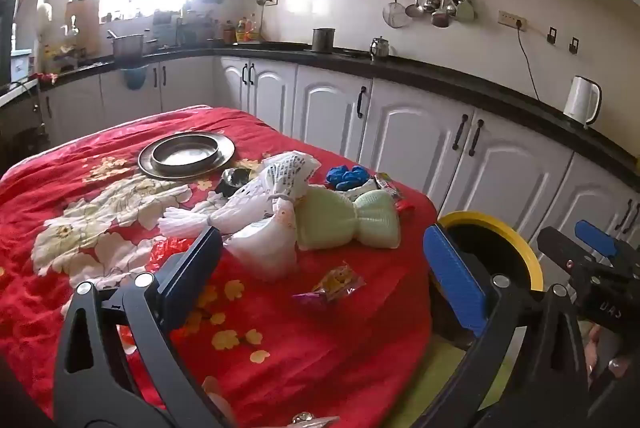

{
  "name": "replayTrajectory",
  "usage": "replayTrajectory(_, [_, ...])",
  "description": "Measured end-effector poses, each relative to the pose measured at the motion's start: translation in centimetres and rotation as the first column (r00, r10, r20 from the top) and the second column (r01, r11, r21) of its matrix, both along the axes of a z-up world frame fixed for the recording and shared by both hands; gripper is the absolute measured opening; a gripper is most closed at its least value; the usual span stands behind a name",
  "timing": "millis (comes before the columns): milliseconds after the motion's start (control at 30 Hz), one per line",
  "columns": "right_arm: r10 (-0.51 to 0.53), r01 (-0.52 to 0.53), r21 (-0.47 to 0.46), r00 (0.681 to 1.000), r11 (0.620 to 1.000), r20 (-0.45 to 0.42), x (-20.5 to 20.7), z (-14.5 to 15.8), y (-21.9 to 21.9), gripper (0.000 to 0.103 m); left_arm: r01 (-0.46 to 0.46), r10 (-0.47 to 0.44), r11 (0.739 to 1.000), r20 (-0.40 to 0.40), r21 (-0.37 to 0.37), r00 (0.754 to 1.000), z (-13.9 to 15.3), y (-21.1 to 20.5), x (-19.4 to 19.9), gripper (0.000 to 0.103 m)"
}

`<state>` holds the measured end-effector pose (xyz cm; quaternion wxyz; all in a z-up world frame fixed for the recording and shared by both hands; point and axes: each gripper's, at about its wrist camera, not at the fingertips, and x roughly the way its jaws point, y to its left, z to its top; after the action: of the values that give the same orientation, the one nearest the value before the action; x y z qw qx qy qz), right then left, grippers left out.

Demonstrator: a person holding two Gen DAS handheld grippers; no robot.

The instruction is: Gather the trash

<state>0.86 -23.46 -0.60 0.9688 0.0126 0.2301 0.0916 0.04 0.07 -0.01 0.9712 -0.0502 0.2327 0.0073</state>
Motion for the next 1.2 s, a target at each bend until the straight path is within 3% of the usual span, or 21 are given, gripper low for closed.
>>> replayTrajectory(1200, [-0.006, 0.006, 0.007, 1.0, 1.0, 0.013, -0.28, 0.07, -0.26, 0.097, 0.006, -0.006, 1.0, 0.01, -0.007, 1.0, 0.02, 0.24, 0.14, 0.093])
